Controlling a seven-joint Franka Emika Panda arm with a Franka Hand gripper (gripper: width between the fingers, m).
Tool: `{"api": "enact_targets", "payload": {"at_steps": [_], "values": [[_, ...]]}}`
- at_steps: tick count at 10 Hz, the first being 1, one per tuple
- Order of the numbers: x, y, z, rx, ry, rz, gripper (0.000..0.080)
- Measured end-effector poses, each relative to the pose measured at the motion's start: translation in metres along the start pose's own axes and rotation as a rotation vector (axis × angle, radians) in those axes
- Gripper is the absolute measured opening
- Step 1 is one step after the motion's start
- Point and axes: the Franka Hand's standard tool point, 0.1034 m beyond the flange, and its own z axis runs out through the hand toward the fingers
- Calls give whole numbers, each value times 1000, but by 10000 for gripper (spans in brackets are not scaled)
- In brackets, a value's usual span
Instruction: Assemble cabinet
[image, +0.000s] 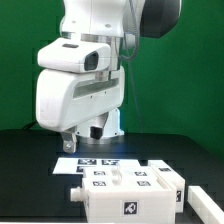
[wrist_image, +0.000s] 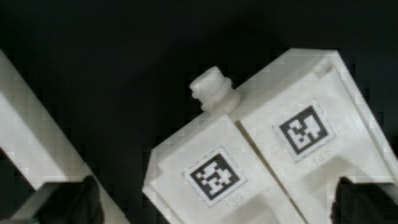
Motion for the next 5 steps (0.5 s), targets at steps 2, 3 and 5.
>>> {"api": "enact_targets", "payload": {"at_steps": [2,3,5], "values": [[-5,7,2,-44,-6,-287,649],[-8,8,3,-48,-8,-359,649],[-13,10,3,-49,-32,-504,649]]}}
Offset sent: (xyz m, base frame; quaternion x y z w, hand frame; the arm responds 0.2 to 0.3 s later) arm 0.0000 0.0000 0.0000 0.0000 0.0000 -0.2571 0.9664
